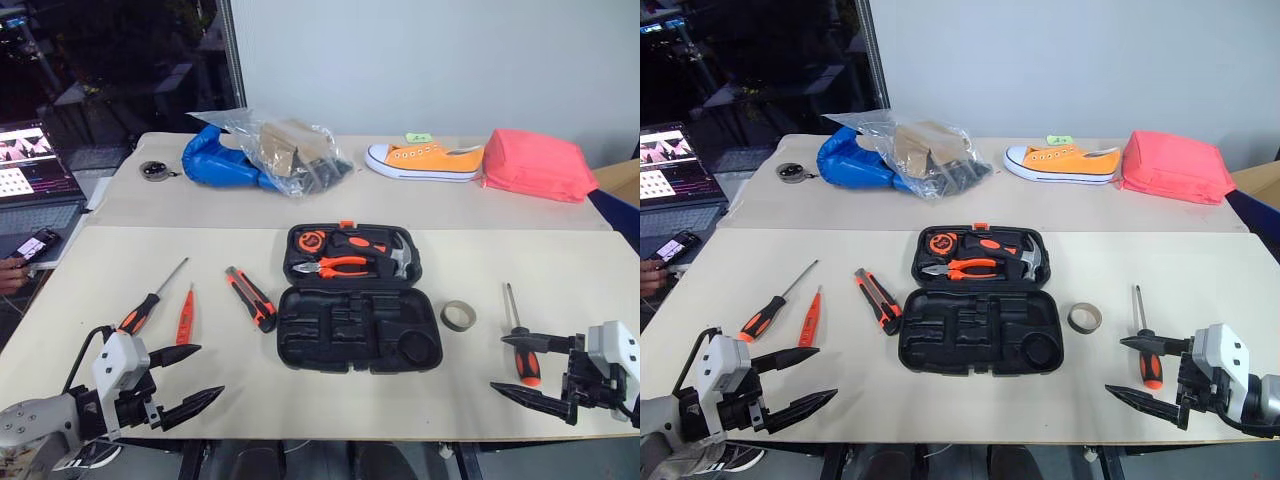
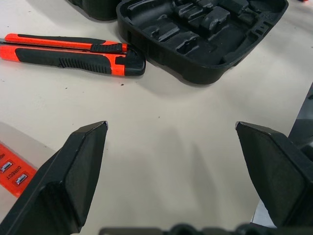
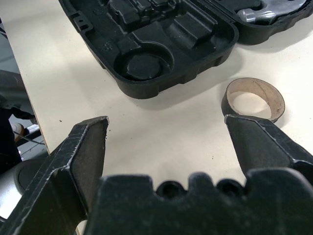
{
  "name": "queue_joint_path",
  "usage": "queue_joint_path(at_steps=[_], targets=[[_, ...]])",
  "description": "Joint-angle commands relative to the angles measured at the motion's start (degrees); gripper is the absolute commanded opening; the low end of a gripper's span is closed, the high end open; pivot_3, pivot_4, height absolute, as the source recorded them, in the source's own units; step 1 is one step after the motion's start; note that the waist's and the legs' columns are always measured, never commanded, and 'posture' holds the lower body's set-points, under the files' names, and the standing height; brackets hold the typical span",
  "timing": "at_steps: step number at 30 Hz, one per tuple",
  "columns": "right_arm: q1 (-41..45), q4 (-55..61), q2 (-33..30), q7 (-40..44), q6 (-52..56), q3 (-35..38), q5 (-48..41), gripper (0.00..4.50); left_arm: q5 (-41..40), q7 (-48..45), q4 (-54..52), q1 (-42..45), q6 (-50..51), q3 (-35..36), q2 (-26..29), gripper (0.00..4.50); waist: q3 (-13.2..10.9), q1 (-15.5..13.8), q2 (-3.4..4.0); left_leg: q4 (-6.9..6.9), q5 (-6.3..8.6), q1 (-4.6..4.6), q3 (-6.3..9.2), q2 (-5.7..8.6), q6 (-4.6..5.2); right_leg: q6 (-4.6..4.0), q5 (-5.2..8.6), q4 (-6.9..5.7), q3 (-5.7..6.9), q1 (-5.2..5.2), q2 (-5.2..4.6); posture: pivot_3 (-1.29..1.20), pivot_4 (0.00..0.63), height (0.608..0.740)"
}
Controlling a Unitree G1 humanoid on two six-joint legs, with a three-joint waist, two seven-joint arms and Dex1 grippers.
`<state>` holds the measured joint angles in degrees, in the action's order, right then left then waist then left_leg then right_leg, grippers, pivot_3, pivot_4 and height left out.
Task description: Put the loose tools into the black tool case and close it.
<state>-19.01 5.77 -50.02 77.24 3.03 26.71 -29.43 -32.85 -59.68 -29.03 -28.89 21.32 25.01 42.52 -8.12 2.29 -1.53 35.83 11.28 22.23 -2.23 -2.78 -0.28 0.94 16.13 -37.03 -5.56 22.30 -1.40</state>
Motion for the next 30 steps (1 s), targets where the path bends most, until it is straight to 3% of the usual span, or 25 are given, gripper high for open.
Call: queue_joint_path(at_steps=[1, 9, 13, 21, 30], targets=[[0.99, 1.85, 1.36, -1.47, -1.07, 1.15, -1.23, 4.4, -2.14, 2.55, -1.0, 2.66, 1.6, 0.6, -0.23, 4.5, 0.0, 0.0, 0.0, 0.0, 0.0, 0.0, 0.0, 0.0, 0.0, 0.0, 0.0, 0.0, 0.0, 0.0, 0.0, 0.0, 0.15, 0.74], [6.09, 12.59, 5.52, -6.49, 4.29, -3.13, -7.5, 4.4, -4.07, 22.21, -4.38, 13.02, 13.65, 0.78, -4.45, 4.5, 0.0, 0.18, 0.05, 0.01, 0.0, -0.01, 0.03, -0.04, 0.0, 0.36, -0.2, -0.06, 0.0, -0.02, 0.05, 0.0, 0.15, 0.74], [8.96, 20.5, 4.77, -7.75, 9.14, -6.38, -12.75, 4.4, -4.57, 35.22, -2.96, 20.08, 30.1, 2.79, -2.76, 4.5, -0.03, 0.12, -0.01, -0.01, 0.0, 0.05, 0.1, -0.06, 0.01, 0.43, -0.24, -0.06, 0.04, 0.01, 0.15, 0.0, 0.15, 0.74], [12.17, 25.42, 3.77, -8.8, 13.17, -8.35, -15.4, 4.4, -3.22, 35.54, 8.27, 28.01, 39.38, 4.79, 5.49, 4.5, -0.11, 0.03, -0.2, -0.03, 0.02, 0.1, 0.19, -0.01, -0.03, 0.42, -0.23, -0.04, 0.14, 0.04, 0.15, 0.0, 0.15, 0.74], [10.38, 26.66, 4.07, -10.14, 13.46, -7.7, -14.94, 4.4, 0.96, 34.57, 15.68, 29.52, 41.07, 1.02, 8.8, 4.5, -0.14, 0.0, -0.24, -0.08, 0.11, 0.14, 0.21, -0.01, -0.1, 0.27, -0.24, -0.02, 0.12, 0.09, 0.04, 0.0, 0.15, 0.74]])
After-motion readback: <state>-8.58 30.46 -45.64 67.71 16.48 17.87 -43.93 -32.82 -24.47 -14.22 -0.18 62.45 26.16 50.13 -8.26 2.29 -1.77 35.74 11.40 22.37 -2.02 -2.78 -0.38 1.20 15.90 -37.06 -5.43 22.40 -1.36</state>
